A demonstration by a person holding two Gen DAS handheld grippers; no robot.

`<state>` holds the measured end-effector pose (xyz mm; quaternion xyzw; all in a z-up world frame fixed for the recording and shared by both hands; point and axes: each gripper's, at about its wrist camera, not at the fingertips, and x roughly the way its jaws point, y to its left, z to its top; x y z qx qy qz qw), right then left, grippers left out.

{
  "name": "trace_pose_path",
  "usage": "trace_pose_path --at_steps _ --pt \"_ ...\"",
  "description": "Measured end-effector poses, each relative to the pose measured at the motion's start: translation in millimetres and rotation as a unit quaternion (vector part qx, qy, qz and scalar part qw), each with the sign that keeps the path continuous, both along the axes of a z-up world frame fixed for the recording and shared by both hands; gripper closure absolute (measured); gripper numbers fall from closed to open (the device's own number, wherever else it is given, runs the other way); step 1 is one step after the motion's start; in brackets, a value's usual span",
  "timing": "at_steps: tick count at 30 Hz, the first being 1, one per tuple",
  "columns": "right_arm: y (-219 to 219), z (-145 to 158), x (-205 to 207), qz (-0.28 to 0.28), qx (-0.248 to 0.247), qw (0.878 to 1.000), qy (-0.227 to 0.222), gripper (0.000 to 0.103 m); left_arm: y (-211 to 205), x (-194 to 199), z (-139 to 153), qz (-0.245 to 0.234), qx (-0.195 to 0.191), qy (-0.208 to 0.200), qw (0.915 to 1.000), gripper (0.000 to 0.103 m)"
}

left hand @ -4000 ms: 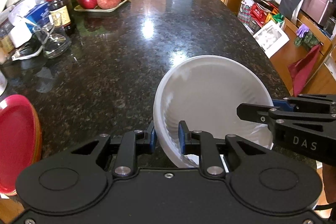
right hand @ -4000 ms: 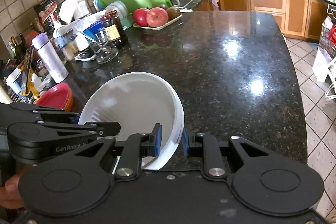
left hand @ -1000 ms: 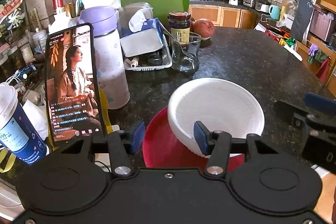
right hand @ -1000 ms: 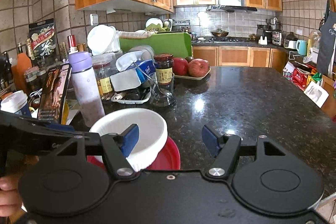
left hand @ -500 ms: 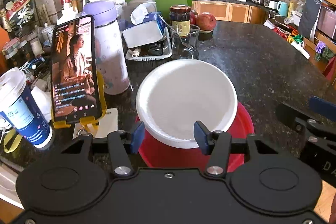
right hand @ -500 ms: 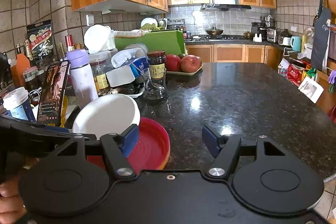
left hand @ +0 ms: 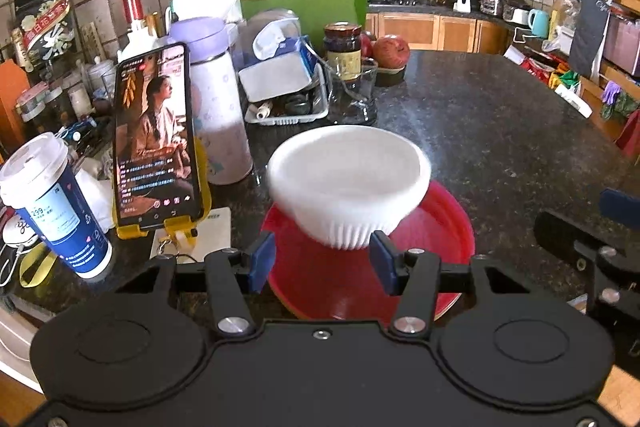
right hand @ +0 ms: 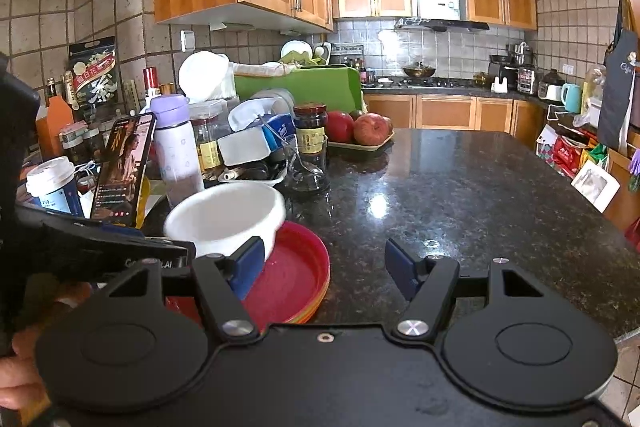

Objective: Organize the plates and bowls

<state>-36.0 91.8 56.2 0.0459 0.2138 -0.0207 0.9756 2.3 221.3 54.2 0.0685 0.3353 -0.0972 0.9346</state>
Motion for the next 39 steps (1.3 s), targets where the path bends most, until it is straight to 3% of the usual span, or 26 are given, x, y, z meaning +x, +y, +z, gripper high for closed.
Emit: trace_pose_path --at_steps 18,39 --pt "3.8 -4.5 12.2 0.002 0.007 1.0 0.001 0.034 10.0 5.0 -0.6 0.013 0.002 0.007 0.9999 0.045" --pt "8.8 1.6 -8.5 0.013 0.002 1.0 -0.011 0.034 9.5 -21.2 0.4 0.029 0.002 0.005 0.9996 0.045"
